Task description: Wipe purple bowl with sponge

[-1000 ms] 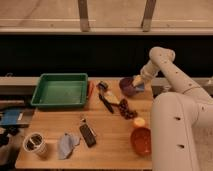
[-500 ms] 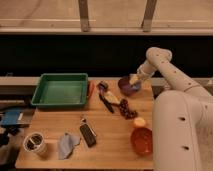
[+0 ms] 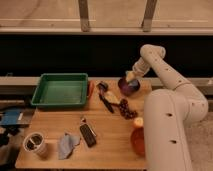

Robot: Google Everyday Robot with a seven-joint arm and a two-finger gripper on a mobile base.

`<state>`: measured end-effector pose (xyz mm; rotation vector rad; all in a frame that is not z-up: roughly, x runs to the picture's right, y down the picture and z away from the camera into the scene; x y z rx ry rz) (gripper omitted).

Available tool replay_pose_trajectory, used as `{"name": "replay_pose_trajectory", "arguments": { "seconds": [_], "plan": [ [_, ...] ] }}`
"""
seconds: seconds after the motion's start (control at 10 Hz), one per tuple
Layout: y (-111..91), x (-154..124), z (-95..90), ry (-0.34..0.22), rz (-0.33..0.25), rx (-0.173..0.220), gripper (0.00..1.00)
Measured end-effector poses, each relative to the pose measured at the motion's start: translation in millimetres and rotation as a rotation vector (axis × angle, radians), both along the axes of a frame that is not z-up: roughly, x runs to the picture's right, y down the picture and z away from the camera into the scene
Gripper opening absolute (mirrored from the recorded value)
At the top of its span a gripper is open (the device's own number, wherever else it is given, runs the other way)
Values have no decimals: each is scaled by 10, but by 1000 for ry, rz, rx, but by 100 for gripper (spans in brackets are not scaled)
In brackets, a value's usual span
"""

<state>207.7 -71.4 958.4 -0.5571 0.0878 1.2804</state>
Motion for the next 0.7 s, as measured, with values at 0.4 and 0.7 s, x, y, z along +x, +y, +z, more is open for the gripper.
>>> {"name": "replay_pose_trajectory", "arguments": {
  "seconds": [0.4,0.7],
  "plan": [
    [6,-267,98,-66,-46,-7,9],
    [128,-431,-59,-136,-73,-21,9]
  ]
}}
